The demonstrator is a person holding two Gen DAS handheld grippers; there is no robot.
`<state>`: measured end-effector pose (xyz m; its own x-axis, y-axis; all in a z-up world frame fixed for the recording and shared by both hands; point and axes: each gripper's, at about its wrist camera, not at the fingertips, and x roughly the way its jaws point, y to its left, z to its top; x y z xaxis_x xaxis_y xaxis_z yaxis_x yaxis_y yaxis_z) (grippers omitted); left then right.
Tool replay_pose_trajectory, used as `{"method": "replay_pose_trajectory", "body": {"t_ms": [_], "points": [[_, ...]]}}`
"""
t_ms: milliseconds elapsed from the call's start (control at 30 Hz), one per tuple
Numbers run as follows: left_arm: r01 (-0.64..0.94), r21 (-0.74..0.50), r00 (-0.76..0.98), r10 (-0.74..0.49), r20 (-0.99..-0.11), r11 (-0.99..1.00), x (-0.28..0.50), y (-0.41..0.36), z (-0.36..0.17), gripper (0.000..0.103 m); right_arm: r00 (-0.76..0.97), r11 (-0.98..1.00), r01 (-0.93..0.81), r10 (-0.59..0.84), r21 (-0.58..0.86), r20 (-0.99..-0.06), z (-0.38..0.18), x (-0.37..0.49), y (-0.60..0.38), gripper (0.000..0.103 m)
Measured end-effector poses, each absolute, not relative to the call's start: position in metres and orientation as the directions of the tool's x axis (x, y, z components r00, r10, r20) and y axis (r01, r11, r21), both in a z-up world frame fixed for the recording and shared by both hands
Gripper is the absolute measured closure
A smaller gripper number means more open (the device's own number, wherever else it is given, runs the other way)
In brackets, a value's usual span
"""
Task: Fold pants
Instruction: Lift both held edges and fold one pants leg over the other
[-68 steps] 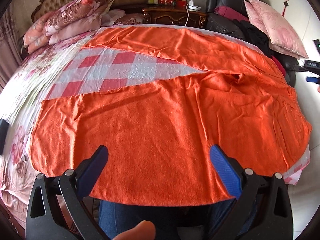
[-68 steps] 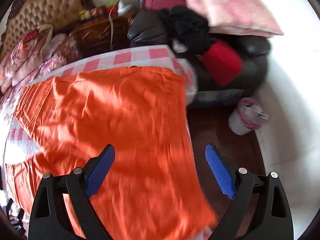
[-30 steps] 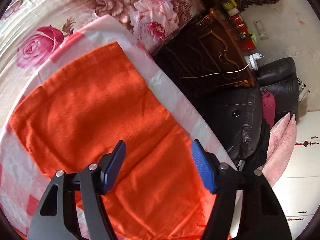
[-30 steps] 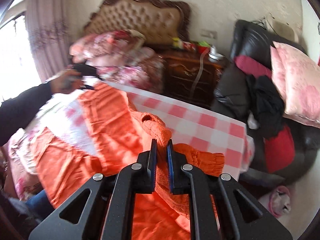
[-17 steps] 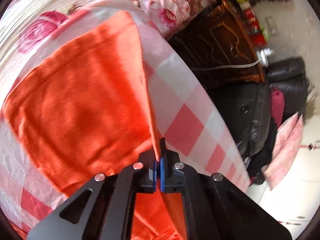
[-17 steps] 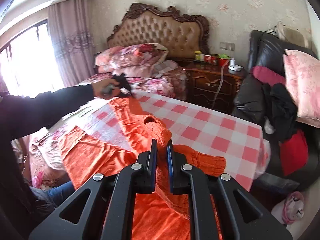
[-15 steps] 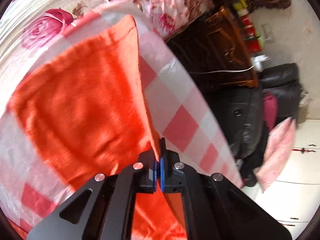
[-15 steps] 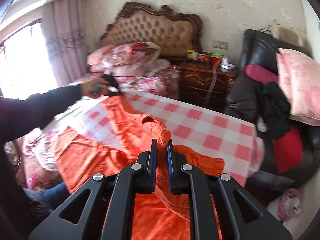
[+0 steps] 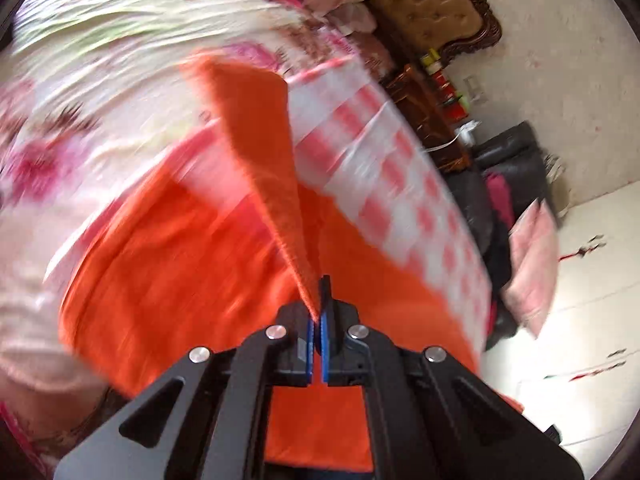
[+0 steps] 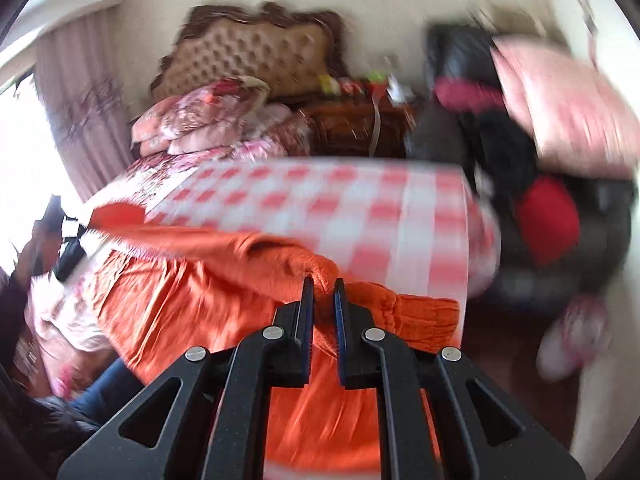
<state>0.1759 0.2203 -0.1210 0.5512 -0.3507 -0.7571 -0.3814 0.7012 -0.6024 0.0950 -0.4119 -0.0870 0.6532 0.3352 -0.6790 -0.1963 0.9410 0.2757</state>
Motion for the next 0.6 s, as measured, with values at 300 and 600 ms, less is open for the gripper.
{"method": "replay_pose_trajectory", "body": {"t_ms": [300, 600], "points": [[-0.396, -0.610, 0.583, -0.325, -0.745, 0.687, 0.105, 0.218, -0.180, 0.072, 0.618, 0.859, 0.051, 0.374, 0.509, -0.692, -0.156, 0.050, -0.419, 0.087], [-0.375, -0.735, 0.644, -0.411, -0.645, 0.565, 0.108, 0.260, -0.187, 0.084, 0.679, 0.661, 0.160, 0.465, 0.733, -0.568, -0.144, 0.047, -0.428, 0.022]]}}
